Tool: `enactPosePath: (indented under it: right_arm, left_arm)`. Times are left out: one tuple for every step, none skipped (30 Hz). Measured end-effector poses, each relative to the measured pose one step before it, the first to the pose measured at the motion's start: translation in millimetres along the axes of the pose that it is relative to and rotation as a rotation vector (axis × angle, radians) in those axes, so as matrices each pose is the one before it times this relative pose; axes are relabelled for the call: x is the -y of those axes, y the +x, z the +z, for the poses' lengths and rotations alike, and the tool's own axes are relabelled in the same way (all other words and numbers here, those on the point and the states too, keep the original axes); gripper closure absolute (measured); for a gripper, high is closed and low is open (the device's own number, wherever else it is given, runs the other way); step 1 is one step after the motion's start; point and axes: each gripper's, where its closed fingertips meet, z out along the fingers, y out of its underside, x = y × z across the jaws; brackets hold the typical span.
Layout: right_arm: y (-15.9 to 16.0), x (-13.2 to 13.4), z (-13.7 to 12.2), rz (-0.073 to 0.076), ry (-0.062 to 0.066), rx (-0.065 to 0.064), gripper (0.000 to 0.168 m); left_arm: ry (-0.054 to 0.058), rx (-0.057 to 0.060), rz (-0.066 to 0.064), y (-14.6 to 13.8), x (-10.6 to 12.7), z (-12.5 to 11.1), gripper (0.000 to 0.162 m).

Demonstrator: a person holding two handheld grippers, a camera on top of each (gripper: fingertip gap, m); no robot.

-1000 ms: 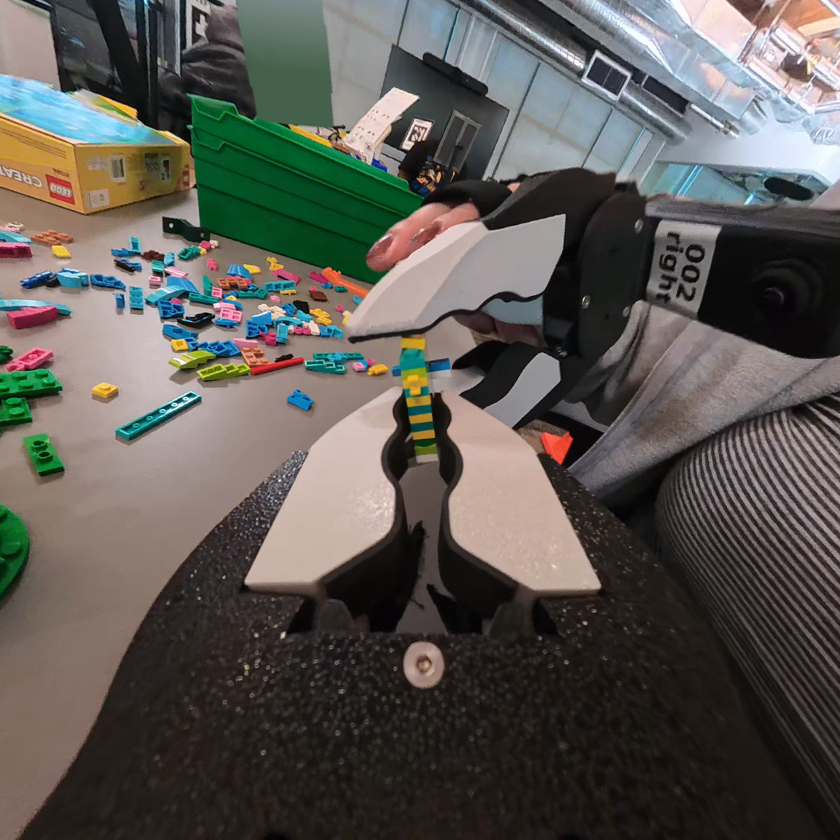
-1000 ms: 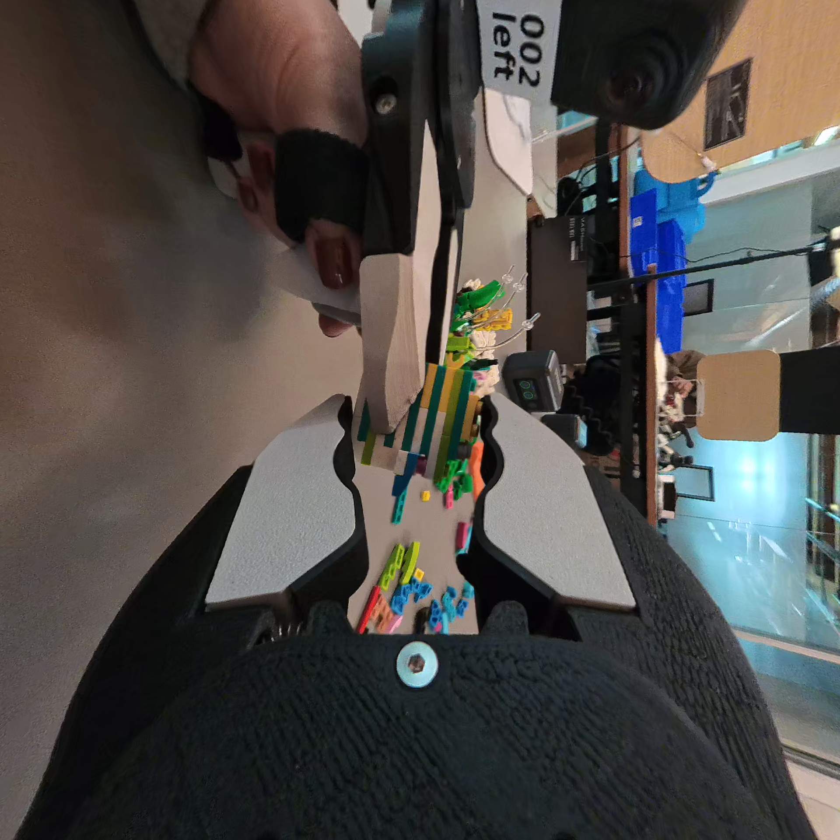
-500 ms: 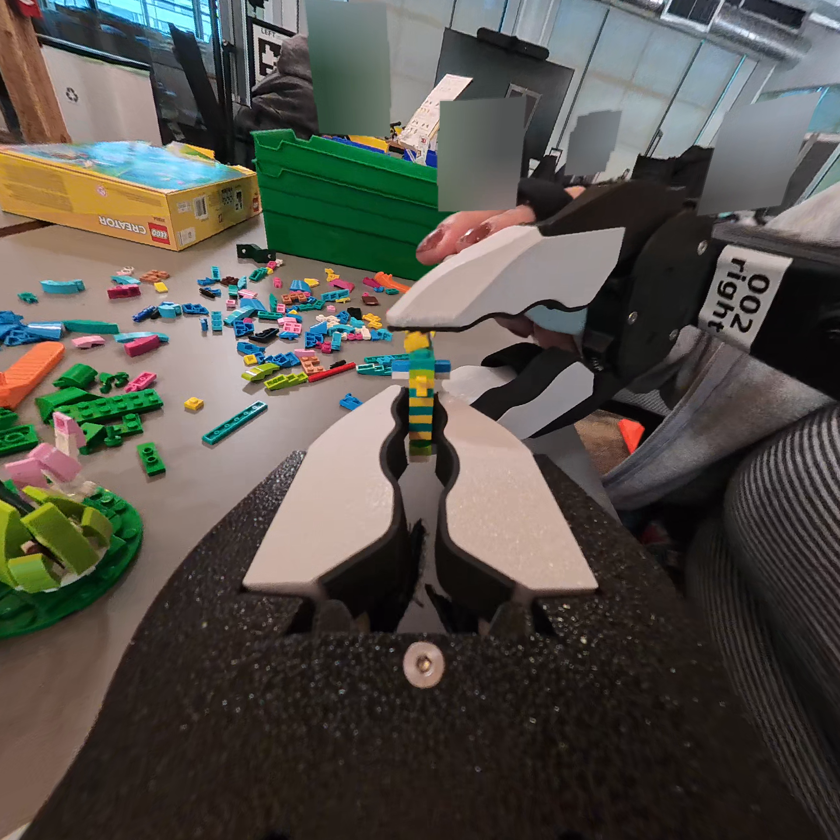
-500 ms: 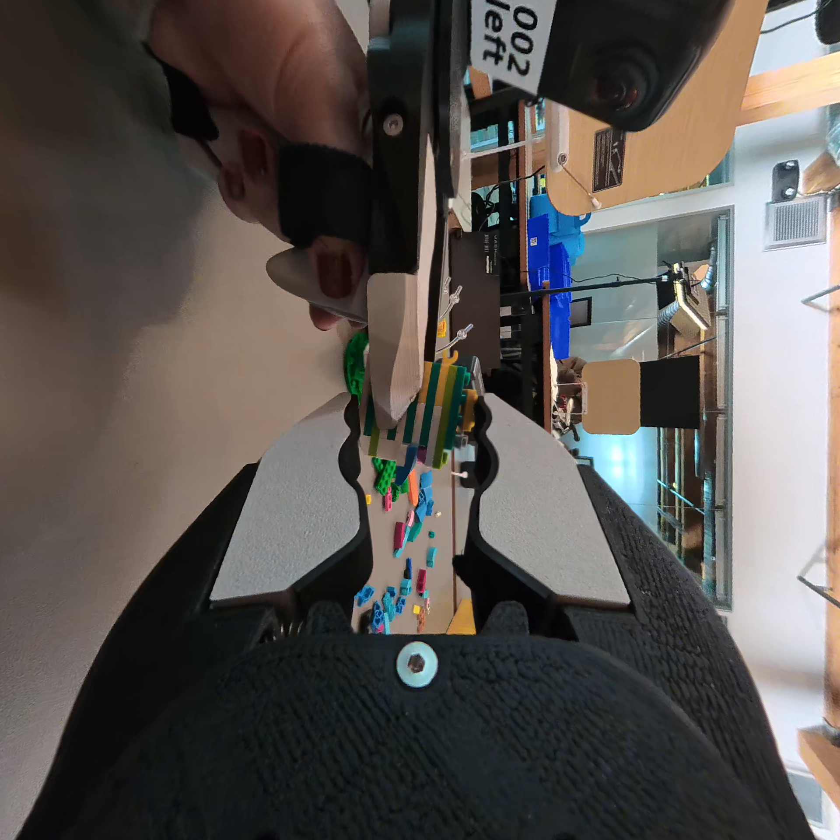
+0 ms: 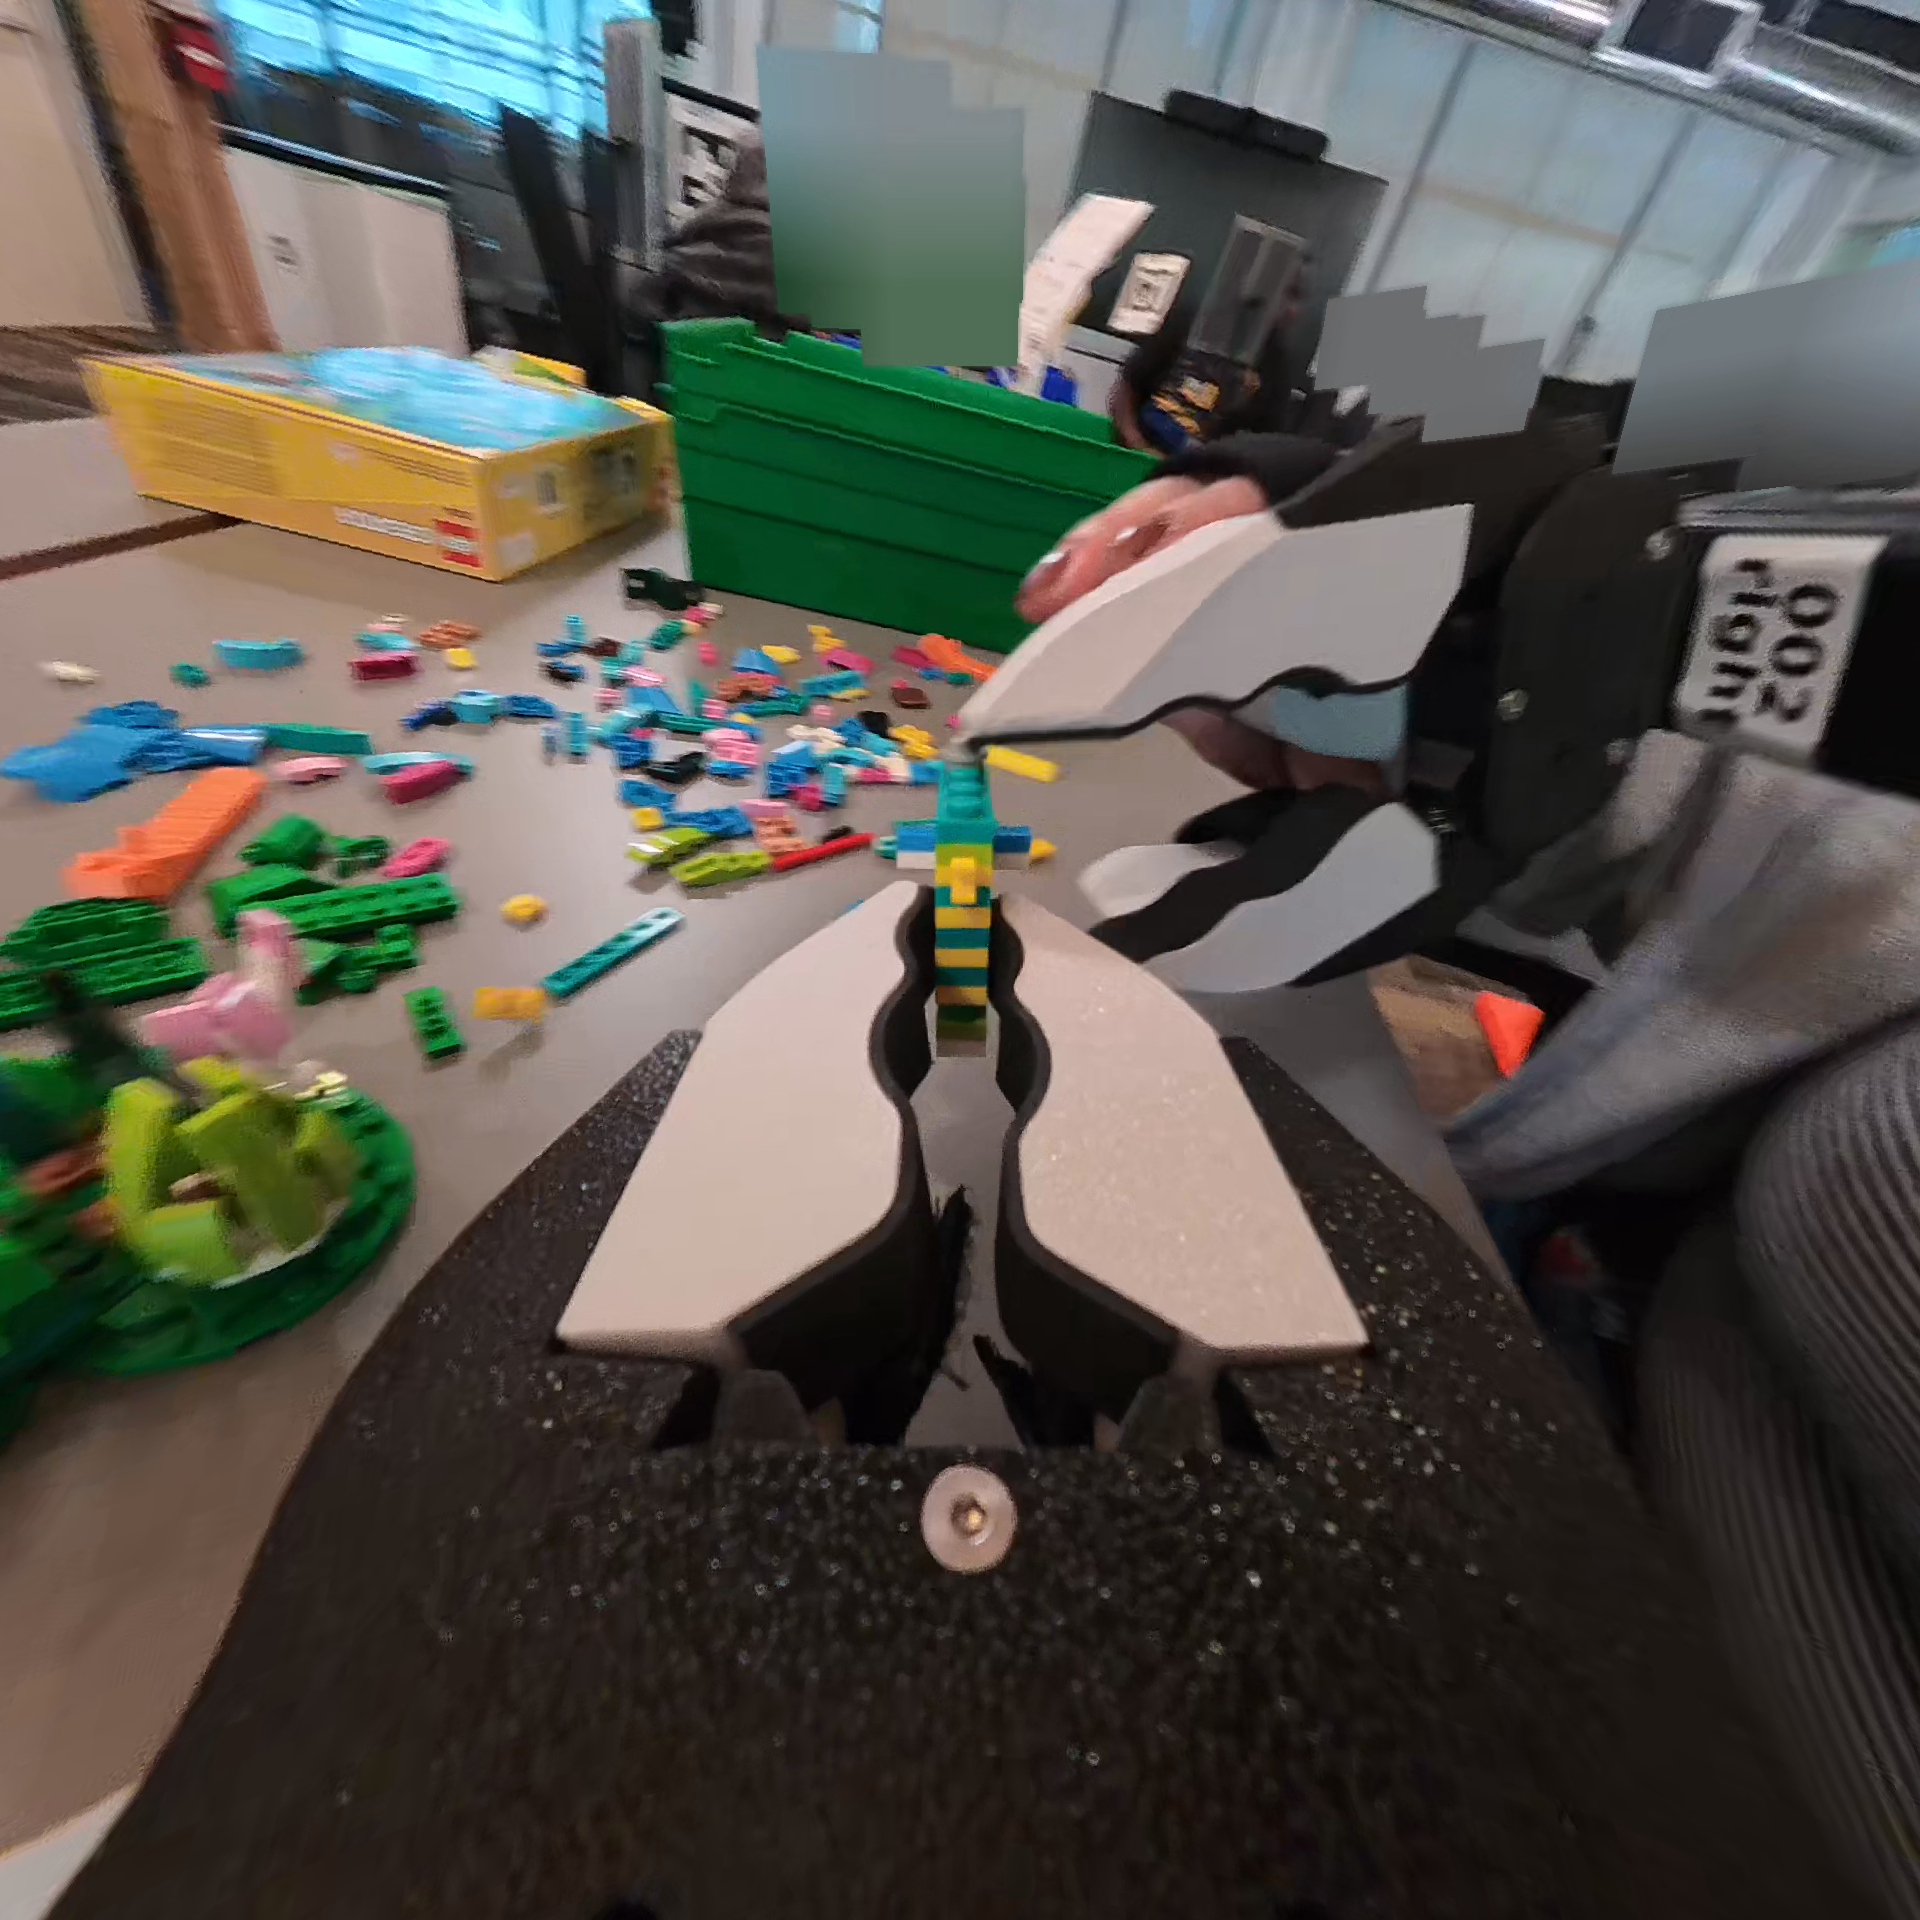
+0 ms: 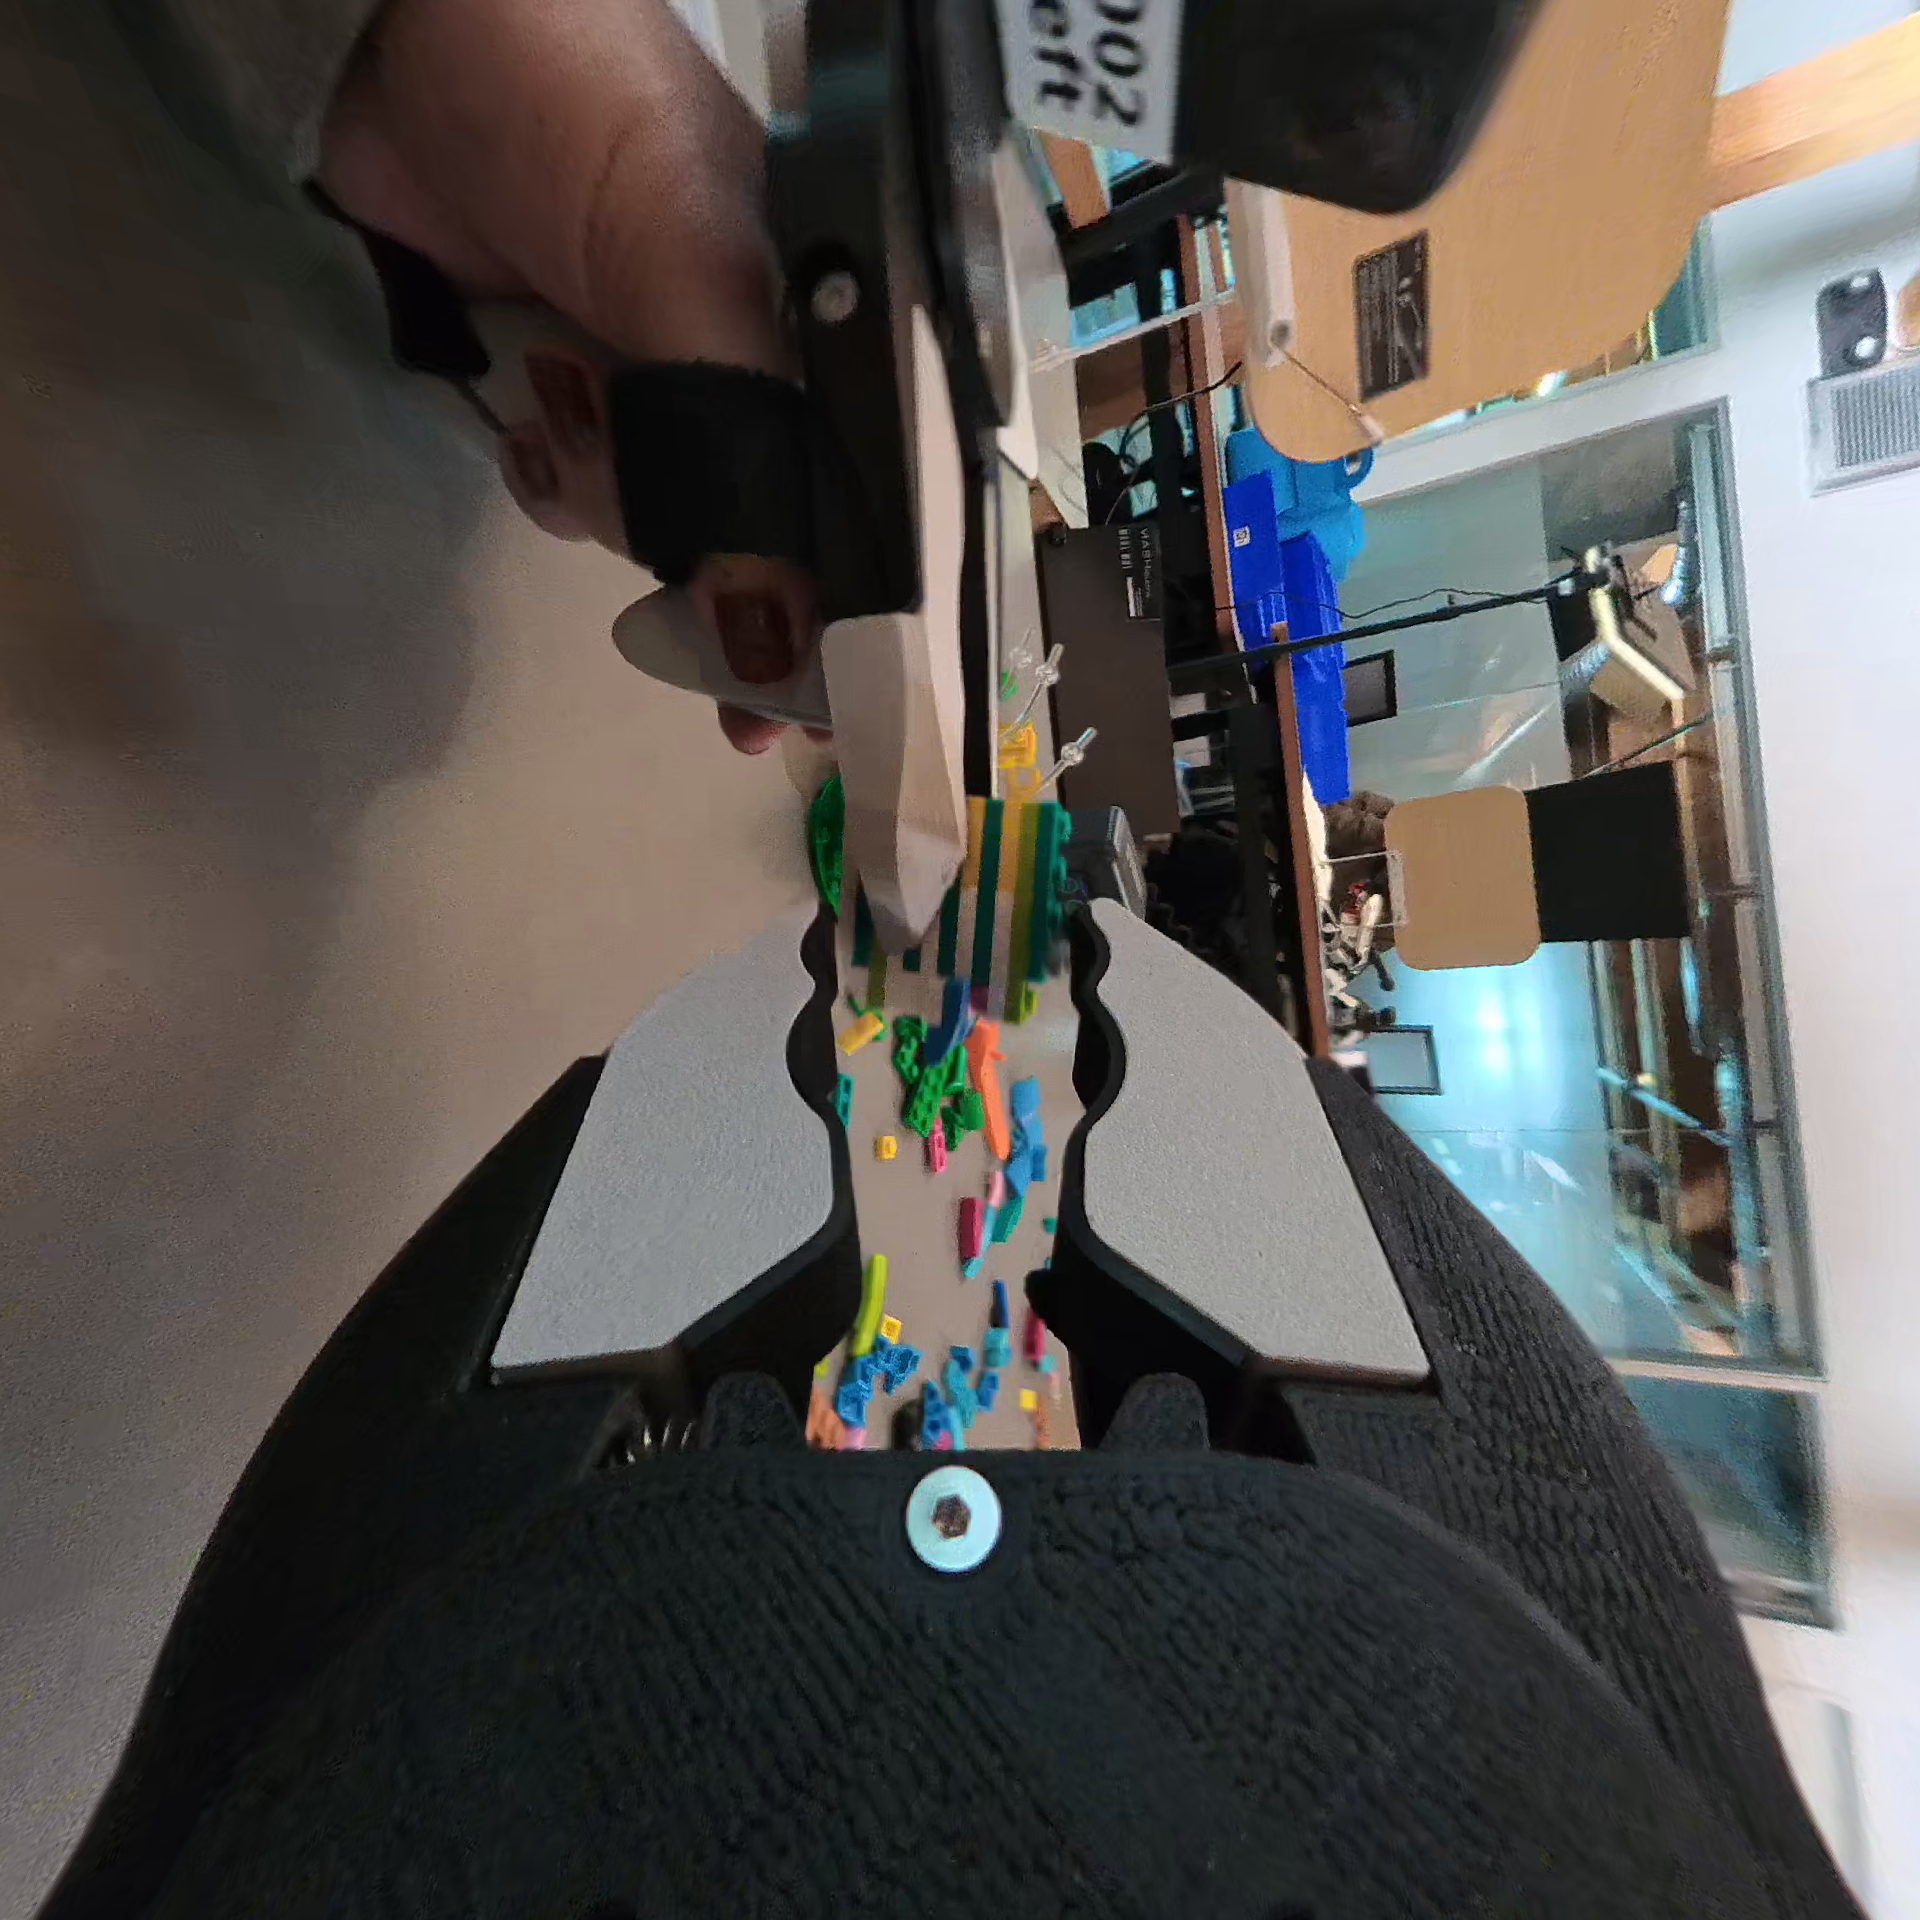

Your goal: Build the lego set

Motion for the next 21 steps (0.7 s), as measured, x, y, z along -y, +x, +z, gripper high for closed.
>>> enactPosePath:
  right_arm:
    - [3.57, -2.43, -1.24, 0.0549, 0.0065, 0.0051, 0.125]
    - [3.63, -4.39, -0.63, 0.0722, 0.0019, 0.0115, 0.124]
    - [2.68, -6.51, 0.49, 0.0894, -0.0042, 0.0237, 0.124]
    - [2.75, -9.52, 2.44, 0.1019, -0.0171, 0.0273, 0.125]
    - [2.47, -11.94, 4.33, 0.1038, -0.0308, 0.0336, 0.125]
    - [1.74, -12.95, 5.97, 0.0981, -0.0441, 0.0401, 0.126]
    - [2.41, -11.8, 7.34, 0.0797, -0.0481, 0.0339, 0.126]
    - [1.88, -9.03, 7.76, 0.0459, -0.0364, 0.0356, 0.126]
    - [3.04, -6.29, 7.68, 0.024, -0.0244, 0.0316, 0.129]
    - [6.55, -3.81, 7.28, 0.0245, -0.0133, 0.0153, 0.133]
    - [6.52, -1.87, 7.19, 0.0317, -0.007, 0.0262, 0.137]
    - [5.73, -1.95, 7.28, 0.0417, -0.0159, 0.0397, 0.14]
    - [6.04, -2.73, 7.35, 0.0445, -0.0285, 0.0385, 0.144]
    - [4.94, -3.24, 7.08, 0.0353, -0.0353, 0.0422, 0.147]
    - [3.67, -3.02, 6.81, 0.0231, -0.034, 0.0421, 0.15]
    - [3.87, -1.95, 6.29, 0.0148, -0.0231, 0.0328, 0.148]
    - [4.16, -1.55, 5.87, 0.0148, -0.0178, 0.0259, 0.146]
    - [4.17, -1.25, 5.15, 0.0194, -0.0151, 0.0215, 0.144]
    - [2.87, -0.7, 4.49, 0.0218, -0.0117, 0.0249, 0.143]
    - [1.07, -0.31, 3.79, 0.0232, -0.0099, 0.0311, 0.143]
    - [-0.47, 0.08, 3.3, 0.0215, -0.0078, 0.0338, 0.144]
  left_arm:
    - [0.0276, 0.0508, -0.0075, -10.28, 3.07, -4.26, 0.154]
    - [0.0403, 0.0655, -0.0207, -12.91, 5.2, -5.38, 0.154]
    - [0.0448, 0.0728, -0.0195, -14.39, 5.91, -6.12, 0.154]
    - [0.0389, 0.0739, -0.0108, -14.76, 5.14, -5.69, 0.154]
    - [0.0294, 0.0647, -0.0048, -13.26, 4.27, -4.81, 0.154]
    - [0.0263, 0.0479, -0.0003, -10.21, 3.98, -3.57, 0.154]
    - [0.0217, 0.0248, 0.0028, -5.84, 3.64, -2.49, 0.154]
    - [0.0144, 0.0078, 0.0063, -2.09, 2.84, -1.4, 0.154]
    - [0.0061, 0.0029, 0.0096, -0.07, 1.3, -0.45, 0.154]
    - [-0.0038, -0.0042, 0.0123, 1.64, -0.49, 0.27, 0.154]
    - [-0.0099, -0.0078, 0.0137, 2.54, -1.96, 1.03, 0.154]
    - [-0.0114, -0.0113, 0.0123, 3.05, -2.52, 1.38, 0.154]
    - [-0.009, -0.0105, 0.0102, 2.81, -2.18, 1.17, 0.154]
    - [-0.007, -0.0089, 0.0094, 2.25, -1.7, 1.03, 0.154]
    - [-0.0063, -0.0075, 0.0078, 1.54, -1.15, 0.71, 0.154]
    - [-0.0042, -0.0044, 0.0047, 0.78, -0.64, 0.43, 0.154]
    - [-0.0024, -0.0051, 0.0, 0.53, -0.19, 0.15, 0.154]
    - [0.0008, -0.0048, -0.0028, 0.23, 0.41, -0.04, 0.154]
    - [0.0023, 0.0002, -0.002, -0.33, 0.48, -0.26, 0.154]
    - [0.0006, 0.002, -0.0004, -0.59, 0.25, -0.2, 0.154]
    - [0.0002, 0.0004, 0.0006, -0.29, 0.27, -0.19, 0.154]
